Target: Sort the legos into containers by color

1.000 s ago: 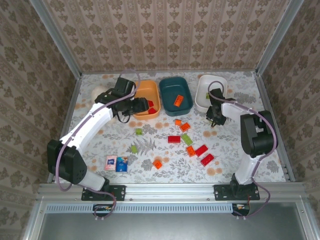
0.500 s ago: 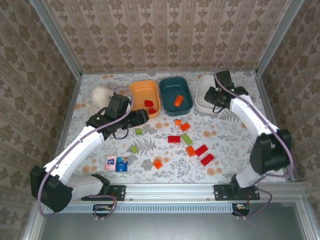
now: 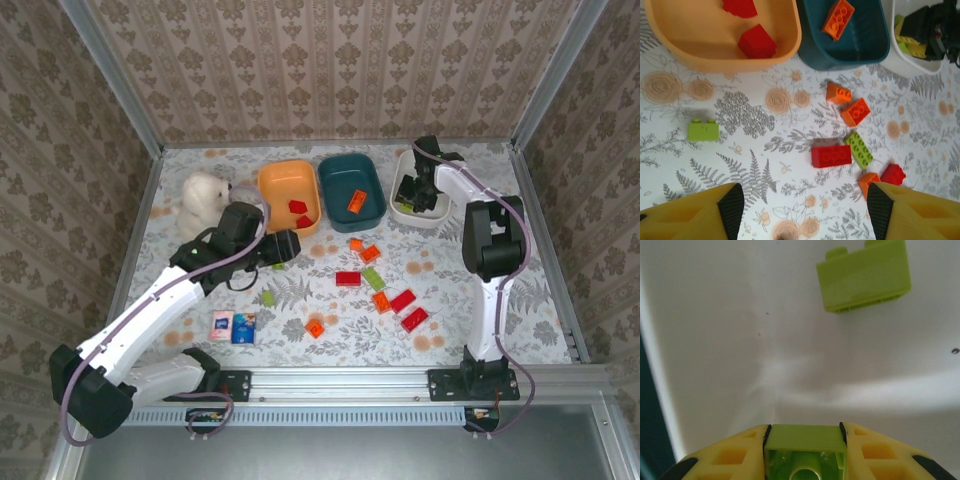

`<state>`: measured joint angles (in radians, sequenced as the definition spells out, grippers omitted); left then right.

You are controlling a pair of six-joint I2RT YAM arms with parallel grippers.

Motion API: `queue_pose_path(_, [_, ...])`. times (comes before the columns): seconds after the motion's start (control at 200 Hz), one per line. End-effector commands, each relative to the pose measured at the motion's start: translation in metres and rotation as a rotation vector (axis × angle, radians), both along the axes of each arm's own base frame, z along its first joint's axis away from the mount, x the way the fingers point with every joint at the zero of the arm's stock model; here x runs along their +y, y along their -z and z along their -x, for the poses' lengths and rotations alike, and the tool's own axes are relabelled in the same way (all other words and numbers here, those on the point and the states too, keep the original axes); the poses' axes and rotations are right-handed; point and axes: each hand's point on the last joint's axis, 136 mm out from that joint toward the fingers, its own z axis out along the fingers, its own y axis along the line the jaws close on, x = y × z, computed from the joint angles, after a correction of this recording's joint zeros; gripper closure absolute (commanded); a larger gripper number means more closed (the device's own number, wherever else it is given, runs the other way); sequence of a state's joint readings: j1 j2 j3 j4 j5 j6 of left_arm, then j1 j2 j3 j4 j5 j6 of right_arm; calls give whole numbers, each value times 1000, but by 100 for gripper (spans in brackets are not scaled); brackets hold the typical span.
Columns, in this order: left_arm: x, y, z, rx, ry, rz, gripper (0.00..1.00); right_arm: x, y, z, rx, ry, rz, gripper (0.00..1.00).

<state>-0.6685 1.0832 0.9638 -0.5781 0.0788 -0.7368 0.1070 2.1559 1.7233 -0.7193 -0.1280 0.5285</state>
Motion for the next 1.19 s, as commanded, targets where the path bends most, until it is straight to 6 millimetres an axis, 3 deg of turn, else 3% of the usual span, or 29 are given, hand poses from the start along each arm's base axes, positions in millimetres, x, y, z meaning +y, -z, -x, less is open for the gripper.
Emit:
queue_pose_path(0.0, [-2, 18, 23, 33, 101, -81, 31, 4, 3, 3, 47, -13, -35, 63])
queue_pose_path(0.165, [-19, 52, 74, 106, 358, -190, 31, 7, 4, 1, 69, -31, -53, 52])
queue_pose_path(0.305, [-24, 79, 113, 152, 533, -288, 29, 9, -13, 0, 50, -36, -78, 39])
queue_pose_path(0.445, [-28, 102, 131, 241, 581, -339, 22, 6, -59, 2, -35, -30, -69, 36])
queue_pose_path(0.545, [-27, 118, 135, 354, 506, -360, 18, 8, -100, 12, -129, -22, -62, 36])
queue_pose_path(0.61, [-29, 119, 135, 423, 424, -358, 17, 13, -124, 26, -185, -32, -59, 36])
queue_pose_path(0.73, [-29, 106, 124, 508, 237, -358, 16, 32, -143, 64, -240, -89, -28, 36])
queue_pose_path(0.83, [-31, 102, 115, 589, 118, -343, 13, 48, -142, 102, -255, -142, -2, 36])
queue_pose_path(0.975, [-53, 124, 122, 749, -57, -201, 13, 63, -132, 151, -270, -200, 4, 36])
queue_pose_path(0.99, [-53, 125, 123, 757, -75, -196, 13, 63, -137, 156, -289, -202, -3, 36])
queue_pose_path(1.19, [-54, 148, 124, 805, -331, -108, 11, 60, -145, 190, -330, -238, -16, 36])
